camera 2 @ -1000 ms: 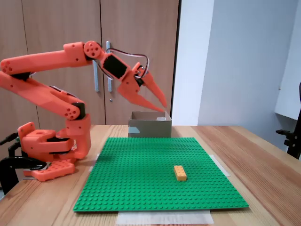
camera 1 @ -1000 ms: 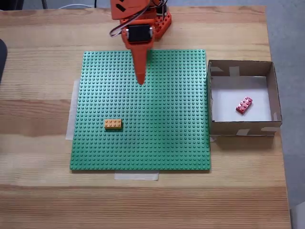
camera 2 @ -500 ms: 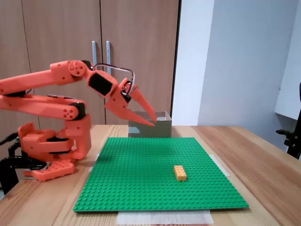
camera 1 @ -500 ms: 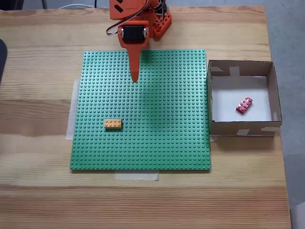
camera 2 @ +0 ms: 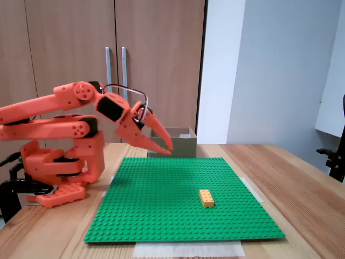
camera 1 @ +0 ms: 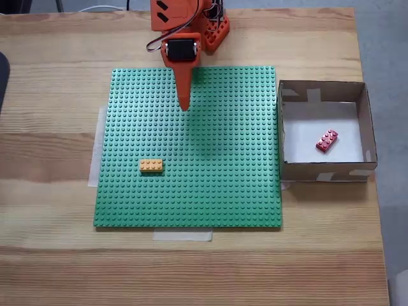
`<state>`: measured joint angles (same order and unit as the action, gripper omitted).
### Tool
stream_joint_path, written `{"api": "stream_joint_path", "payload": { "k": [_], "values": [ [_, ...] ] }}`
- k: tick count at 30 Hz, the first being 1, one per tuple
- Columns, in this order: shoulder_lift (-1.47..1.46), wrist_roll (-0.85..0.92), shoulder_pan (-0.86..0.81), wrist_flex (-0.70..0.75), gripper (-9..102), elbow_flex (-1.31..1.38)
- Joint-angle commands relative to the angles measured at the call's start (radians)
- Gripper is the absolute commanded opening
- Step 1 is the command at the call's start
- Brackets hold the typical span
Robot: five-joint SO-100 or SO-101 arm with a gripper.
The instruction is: Pick the red lego block and put it in the box.
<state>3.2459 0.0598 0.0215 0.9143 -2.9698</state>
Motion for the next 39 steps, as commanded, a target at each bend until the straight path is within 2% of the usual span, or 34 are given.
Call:
{"api": "stream_joint_path", "payload": {
  "k": [1, 39],
  "values": [
    [0.017, -0.002, -0.006, 0.025, 1, -0.008],
    [0.017, -0.034, -0.011, -0.083, -1, -0.202]
  ]
}}
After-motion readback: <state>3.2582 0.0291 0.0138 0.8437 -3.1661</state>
